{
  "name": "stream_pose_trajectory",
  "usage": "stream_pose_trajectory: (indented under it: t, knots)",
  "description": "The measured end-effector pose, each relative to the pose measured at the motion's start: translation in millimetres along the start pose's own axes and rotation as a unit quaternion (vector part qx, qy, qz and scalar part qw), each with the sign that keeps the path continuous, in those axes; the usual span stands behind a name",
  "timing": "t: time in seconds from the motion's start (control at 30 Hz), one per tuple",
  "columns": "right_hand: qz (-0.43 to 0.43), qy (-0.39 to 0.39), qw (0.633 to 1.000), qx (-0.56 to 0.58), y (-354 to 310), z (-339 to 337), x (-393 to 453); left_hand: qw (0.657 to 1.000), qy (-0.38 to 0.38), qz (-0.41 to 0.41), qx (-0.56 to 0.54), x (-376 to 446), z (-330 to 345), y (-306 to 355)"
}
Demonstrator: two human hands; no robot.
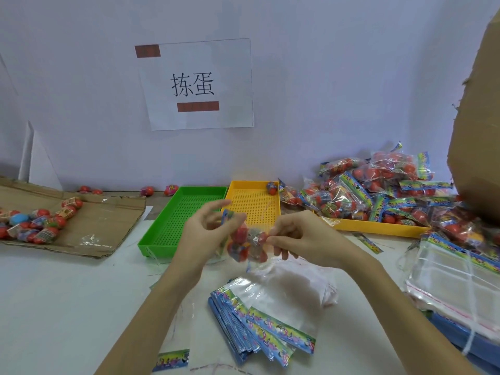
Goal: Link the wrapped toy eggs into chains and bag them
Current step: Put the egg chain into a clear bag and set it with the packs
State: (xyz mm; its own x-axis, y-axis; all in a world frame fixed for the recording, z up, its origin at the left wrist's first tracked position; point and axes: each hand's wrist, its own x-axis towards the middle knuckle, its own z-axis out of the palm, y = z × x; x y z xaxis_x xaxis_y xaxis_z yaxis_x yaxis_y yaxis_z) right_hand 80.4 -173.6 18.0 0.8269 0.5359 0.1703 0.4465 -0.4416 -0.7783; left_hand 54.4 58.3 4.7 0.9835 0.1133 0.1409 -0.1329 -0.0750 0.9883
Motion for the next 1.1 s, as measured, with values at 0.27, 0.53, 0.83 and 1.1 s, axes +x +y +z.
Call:
stream_pose_trajectory:
  t: [0.27,0.53,0.83,1.1]
  knots:
    - [0.025,0.009,0.998,-0.058,5,-9,-2,1.000,-0.005,0.009,-0.024,-2,4,-7]
    - [-0.020,0.079,0.996,-0.045,4,-6,2,0.992,0.004,0.007,-0.125,-1,9,-6]
    - [0.025,0.064,0.996,0.060,4,-10,-4,0.985,0.014,0.019,-0.168,-4,18,-10]
    - [-0.017,0.114,0.991,0.066,-4,0,0,0.988,-0.001,0.032,-0.152,-3,16,-9]
